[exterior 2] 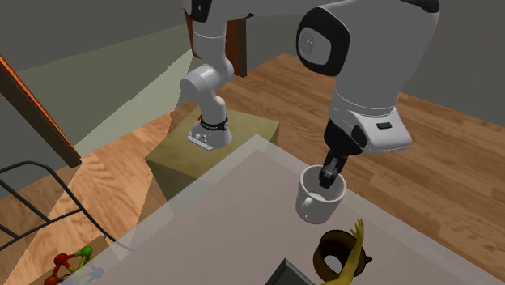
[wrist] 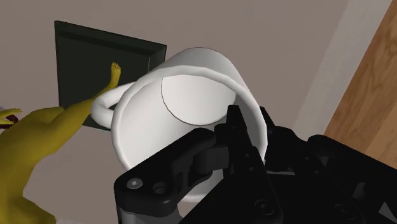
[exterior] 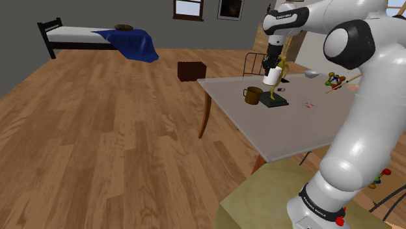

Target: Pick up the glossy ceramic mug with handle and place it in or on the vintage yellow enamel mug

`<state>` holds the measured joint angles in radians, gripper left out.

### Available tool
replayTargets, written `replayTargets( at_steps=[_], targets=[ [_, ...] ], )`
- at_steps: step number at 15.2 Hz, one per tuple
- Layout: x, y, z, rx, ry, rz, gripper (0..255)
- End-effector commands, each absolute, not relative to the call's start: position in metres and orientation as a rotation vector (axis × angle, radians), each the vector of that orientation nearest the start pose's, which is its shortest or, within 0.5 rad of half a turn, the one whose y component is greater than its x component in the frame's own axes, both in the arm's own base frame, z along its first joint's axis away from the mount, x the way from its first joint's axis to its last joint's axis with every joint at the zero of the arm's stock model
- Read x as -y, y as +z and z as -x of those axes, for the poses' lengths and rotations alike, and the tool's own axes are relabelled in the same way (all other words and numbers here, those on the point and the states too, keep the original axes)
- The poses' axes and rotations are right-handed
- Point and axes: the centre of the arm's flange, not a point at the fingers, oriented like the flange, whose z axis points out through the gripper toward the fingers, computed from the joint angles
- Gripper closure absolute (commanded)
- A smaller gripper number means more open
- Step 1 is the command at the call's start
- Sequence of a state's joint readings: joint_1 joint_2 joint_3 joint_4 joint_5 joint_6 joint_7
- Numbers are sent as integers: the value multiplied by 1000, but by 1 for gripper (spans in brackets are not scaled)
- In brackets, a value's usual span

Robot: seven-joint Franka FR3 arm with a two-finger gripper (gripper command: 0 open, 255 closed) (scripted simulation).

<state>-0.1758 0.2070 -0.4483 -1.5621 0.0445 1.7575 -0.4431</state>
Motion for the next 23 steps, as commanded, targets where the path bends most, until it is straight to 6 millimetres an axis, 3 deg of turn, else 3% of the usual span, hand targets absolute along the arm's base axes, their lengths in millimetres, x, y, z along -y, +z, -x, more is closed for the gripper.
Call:
replayTargets(
  at_steps=[1, 7, 23],
  targets=[
    [351, 534, -546, -283, 24, 3172, 255],
    [382, 541, -620, -283, 24, 3172, 255],
    [382, 456, -620, -283, 24, 3172, 255]
  ],
)
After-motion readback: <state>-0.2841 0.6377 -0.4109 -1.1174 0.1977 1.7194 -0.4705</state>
